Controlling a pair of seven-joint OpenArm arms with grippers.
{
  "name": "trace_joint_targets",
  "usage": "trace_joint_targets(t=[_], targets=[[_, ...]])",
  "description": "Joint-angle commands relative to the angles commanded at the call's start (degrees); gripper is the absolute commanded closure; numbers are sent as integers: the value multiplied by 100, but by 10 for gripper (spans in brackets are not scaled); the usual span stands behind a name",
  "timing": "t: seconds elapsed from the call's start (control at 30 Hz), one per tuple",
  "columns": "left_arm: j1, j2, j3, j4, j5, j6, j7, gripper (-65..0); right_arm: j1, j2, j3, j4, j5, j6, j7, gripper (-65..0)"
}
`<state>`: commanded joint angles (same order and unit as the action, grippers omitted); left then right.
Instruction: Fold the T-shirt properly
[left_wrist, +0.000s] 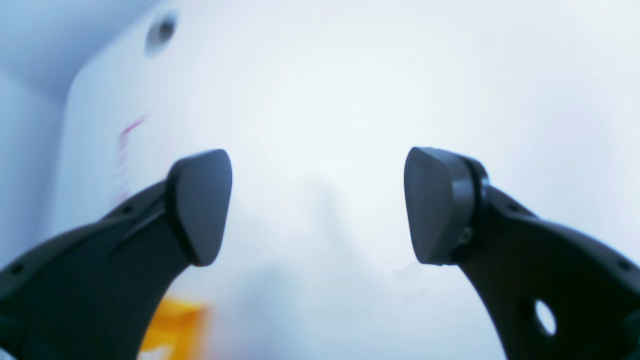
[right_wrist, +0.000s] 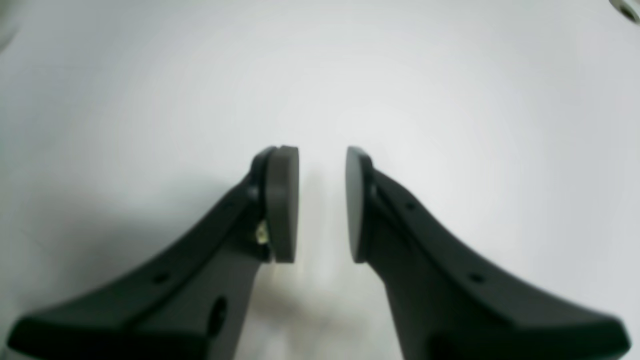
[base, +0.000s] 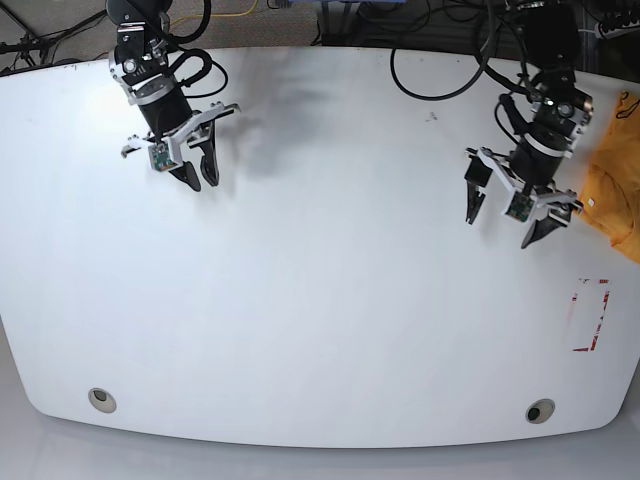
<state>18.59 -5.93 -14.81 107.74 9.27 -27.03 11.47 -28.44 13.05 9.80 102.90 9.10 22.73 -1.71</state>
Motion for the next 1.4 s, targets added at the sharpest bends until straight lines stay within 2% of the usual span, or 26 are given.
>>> trace_joint_targets(t=[0.2, 0.27, 0.37, 0.63, 0.93, 1.07, 1.23, 1.4], targets=[[888, 185, 448, 79, 0, 651, -677, -504, -571, 0, 88, -123, 18, 0, 167, -152], [1231, 237, 563, 149, 0, 818, -826, -504, -800, -9, 185, -141, 53, 18, 229, -152], [1758, 352, 844, 308, -9, 932, -923, -504, -1116, -53, 281, -185, 62, 18, 492, -151], [3288, 378, 1240, 659, -18, 932, -949, -504, -2154, -352, 352, -290, 18, 18, 1301, -151], [4378, 352, 1310, 536, -44, 941, -949, -504, -2919, -607, 334, -905, 18, 26, 1960, -151], [4615, 334, 1284, 281, -273, 941, -932, -504, -3024, -615, 316, -1503, 9, 26, 2127, -151], [4659, 53, 1319, -598, -642, 941, -932, -504, -3024, -589, 26, -2567, 9, 18, 2593, -151], [4105, -132, 1371, -1749, -1073, 941, -949, -504, -2681, -598, -105, -3675, 9, 9, 2945, -151]])
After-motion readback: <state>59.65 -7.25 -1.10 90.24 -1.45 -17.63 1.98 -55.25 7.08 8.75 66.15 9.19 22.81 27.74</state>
